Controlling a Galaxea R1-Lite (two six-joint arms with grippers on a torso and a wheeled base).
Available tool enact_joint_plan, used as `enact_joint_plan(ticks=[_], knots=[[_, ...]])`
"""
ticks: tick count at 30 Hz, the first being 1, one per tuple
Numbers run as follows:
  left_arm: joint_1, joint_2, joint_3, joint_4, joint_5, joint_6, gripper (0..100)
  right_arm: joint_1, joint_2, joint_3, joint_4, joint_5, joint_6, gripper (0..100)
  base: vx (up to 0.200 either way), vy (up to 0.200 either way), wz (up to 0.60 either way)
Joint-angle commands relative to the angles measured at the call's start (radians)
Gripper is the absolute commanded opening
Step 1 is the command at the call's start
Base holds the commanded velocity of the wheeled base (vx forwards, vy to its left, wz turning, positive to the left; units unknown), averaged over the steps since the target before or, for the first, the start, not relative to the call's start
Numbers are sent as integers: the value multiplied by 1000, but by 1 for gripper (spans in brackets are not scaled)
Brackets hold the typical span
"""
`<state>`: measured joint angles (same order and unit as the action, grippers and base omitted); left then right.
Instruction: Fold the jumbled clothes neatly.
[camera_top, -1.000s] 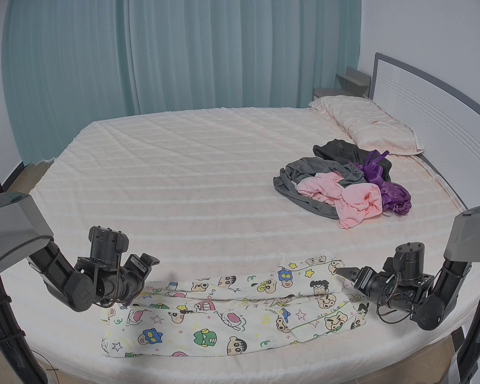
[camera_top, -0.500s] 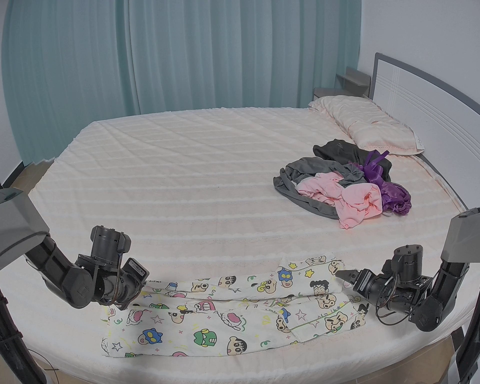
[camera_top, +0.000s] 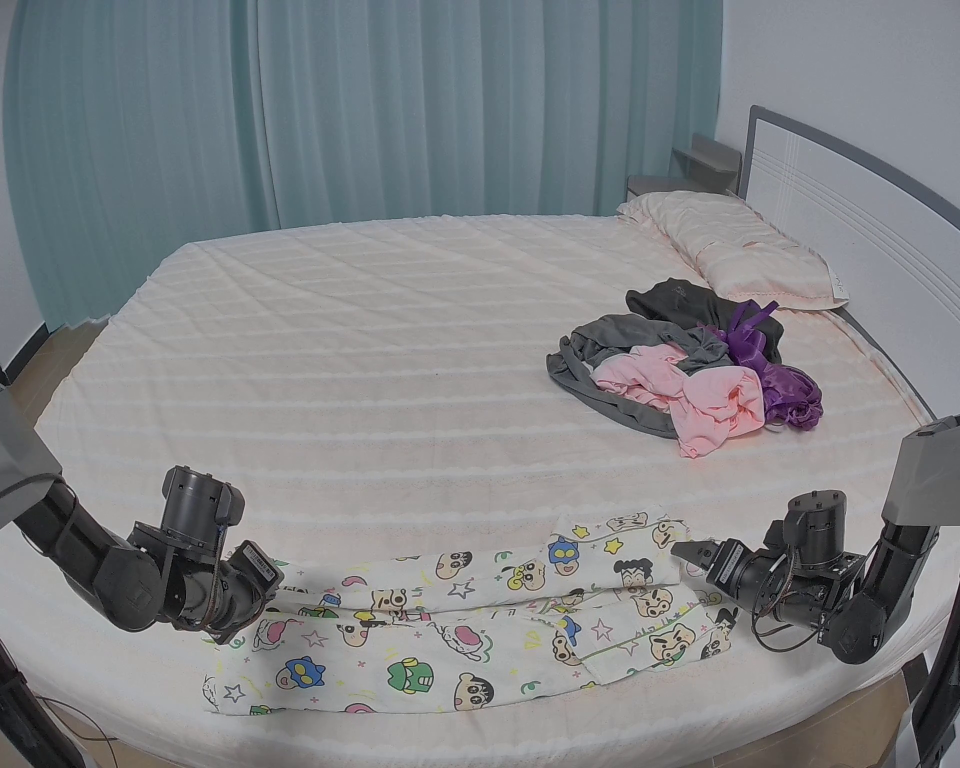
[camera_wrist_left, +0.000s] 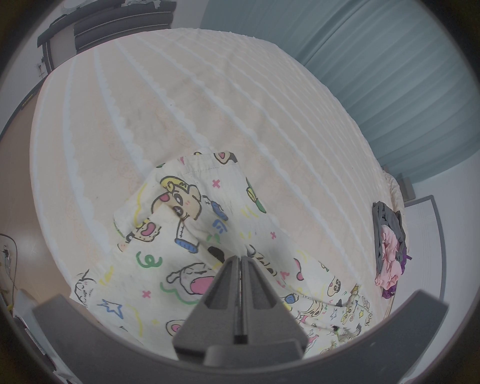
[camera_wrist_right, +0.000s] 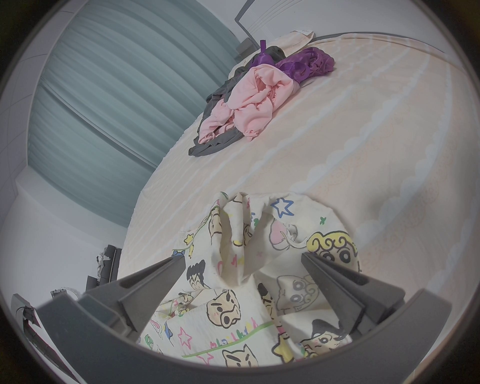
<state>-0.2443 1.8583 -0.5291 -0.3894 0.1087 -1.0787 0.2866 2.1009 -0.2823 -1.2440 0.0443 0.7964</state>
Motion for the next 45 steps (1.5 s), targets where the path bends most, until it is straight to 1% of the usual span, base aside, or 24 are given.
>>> enact_joint_plan(ticks=[1, 5, 11, 12, 17, 19, 22, 24, 26, 30, 33, 34, 36, 37, 38, 39, 42, 45], knots=[[0, -4, 40, -2, -1, 3, 0, 3, -1, 0, 0, 0, 0, 100, 0, 0, 0], [-17, -4, 64, -8, -6, 3, 0, 2, -2, 0, 0, 0, 0, 100, 0, 0, 0], [-84, -5, 95, -9, 0, -1, 0, 3, -4, 2, 0, 0, 0, 100, 0, 0, 0], [-89, -5, 97, -8, 0, -1, 100, 3, -4, 2, 0, -1, 0, 100, 0, 0, 0], [-96, -19, 129, -6, 8, -3, 100, 3, -5, 2, 0, -1, 0, 100, 0, 0, 0], [-92, -65, 150, -6, 23, 3, 100, 3, -5, 2, 0, 0, 0, 100, 0, 0, 0], [-79, -163, 172, 1, 25, 8, 100, 3, -4, 2, 0, -1, 0, 100, 0, 0, 0], [-55, -217, 186, 7, 25, 48, 100, 3, -4, 2, 0, 0, 0, 100, 0, 0, 0], [-9, -245, 201, 14, 23, 138, 100, 3, -4, 5, 0, 0, 0, 100, 0, 0, 0], [102, -251, 241, 12, 14, 392, 100, 6, -2, 6, 0, 0, 0, 100, 0, 0, 0], [186, -243, 259, 6, -41, 563, 100, 6, -2, 6, 0, 0, 0, 100, 0, 0, 0], [186, -243, 259, 6, -41, 563, 100, 6, -2, 6, 0, 0, 0, 100, 0, 0, 0], [260, -241, 278, 9, -129, 755, 100, 6, -2, 6, 0, 0, 0, 100, 0, 0, 0], [260, -241, 278, 9, -129, 755, 100, 6, -2, 6, 0, 0, 0, 100, 0, 0, 0], [292, -237, 281, 9, -159, 849, 100, 8, -2, 6, 0, 0, 0, 100, 0, 0, 0], [301, -229, 273, 10, -162, 870, 100, 8, -2, 6, 0, 0, 0, 100, 0, 0, 0], [324, -162, 256, -6, -162, 882, 100, 8, -2, 6, 0, 0, 0, 100, 0, 0, 0], [344, -100, 247, -52, -169, 882, 100, 8, -2, 6, 0, -1, 0, 100, 0, 0, 0]])
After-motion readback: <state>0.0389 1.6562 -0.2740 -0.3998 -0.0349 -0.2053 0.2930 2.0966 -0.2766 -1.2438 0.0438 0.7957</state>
